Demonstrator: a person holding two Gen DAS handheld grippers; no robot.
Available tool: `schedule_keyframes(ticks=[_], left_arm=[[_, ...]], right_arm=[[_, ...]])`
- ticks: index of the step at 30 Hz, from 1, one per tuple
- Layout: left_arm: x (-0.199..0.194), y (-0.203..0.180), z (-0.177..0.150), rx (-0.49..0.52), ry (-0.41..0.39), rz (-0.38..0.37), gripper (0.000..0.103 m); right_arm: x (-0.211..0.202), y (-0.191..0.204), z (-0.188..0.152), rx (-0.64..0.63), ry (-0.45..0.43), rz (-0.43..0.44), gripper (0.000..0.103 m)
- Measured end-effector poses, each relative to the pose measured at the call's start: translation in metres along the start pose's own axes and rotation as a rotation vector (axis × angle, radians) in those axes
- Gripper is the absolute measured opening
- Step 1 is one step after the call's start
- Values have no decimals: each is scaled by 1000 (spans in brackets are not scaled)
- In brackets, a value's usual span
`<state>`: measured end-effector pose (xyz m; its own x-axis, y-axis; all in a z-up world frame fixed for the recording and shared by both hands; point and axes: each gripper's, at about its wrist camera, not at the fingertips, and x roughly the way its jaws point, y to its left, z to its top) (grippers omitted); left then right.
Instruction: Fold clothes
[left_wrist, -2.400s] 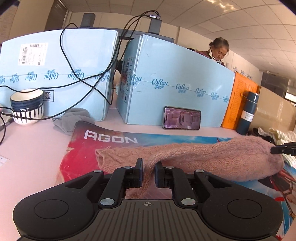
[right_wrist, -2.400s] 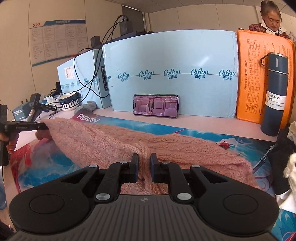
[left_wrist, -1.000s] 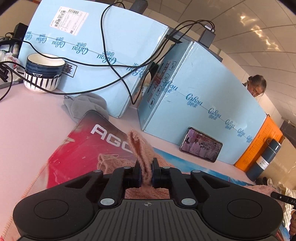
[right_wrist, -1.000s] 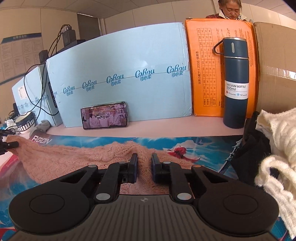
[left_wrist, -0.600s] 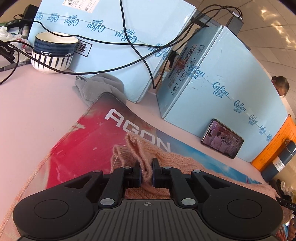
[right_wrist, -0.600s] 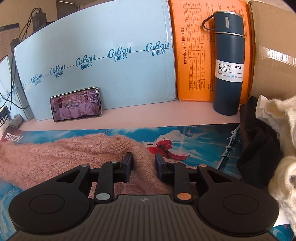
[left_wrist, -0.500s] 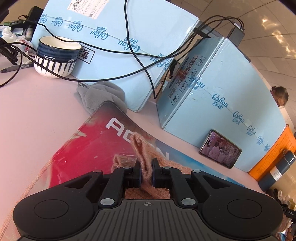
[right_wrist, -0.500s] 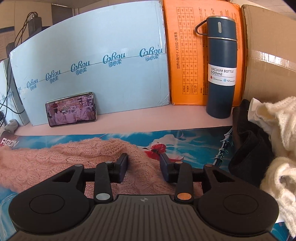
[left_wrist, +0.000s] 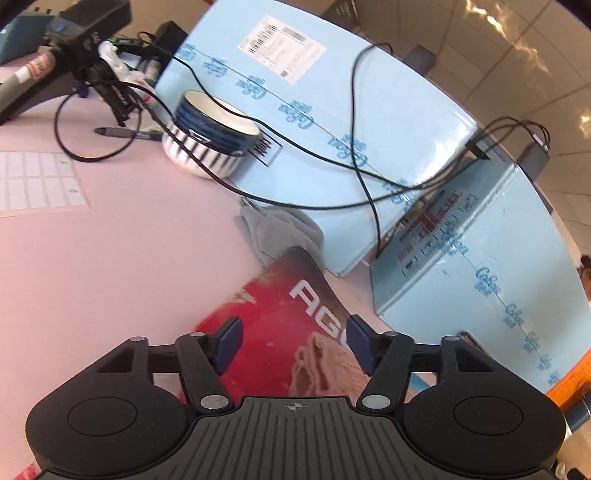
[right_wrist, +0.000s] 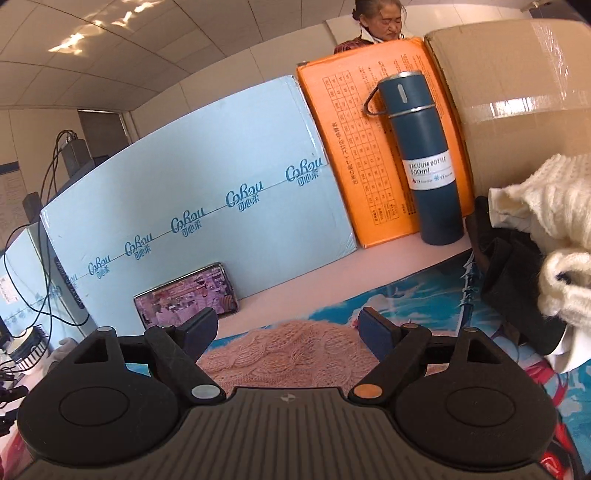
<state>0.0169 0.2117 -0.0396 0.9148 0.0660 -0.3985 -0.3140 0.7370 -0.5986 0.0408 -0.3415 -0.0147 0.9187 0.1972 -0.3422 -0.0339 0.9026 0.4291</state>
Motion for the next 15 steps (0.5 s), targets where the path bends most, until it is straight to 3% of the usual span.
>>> schedule_keyframes(ticks=[3, 4, 7, 10, 13, 15], left_arm=[[-22, 11, 5, -132, -21, 3, 70], [-29, 15, 6, -184, -20, 3, 78], [-41, 11, -2, -255, 48, 68, 80], [-46, -10, -11, -171, 95, 51, 82], [-27, -24, -18, -146, 180, -3, 85], [-12, -32, -21, -132, 175, -16, 85]], right_arm=[[19, -11, -5, 54, 101, -2, 86], [22, -12, -8, 54, 111, -11, 86], [20, -11, -12, 54, 106, -8, 90], [20, -10, -15, 52, 103, -8, 90], [20, -12, -14, 58, 100, -5, 90], [19, -13, -14, 67, 98, -3, 90]])
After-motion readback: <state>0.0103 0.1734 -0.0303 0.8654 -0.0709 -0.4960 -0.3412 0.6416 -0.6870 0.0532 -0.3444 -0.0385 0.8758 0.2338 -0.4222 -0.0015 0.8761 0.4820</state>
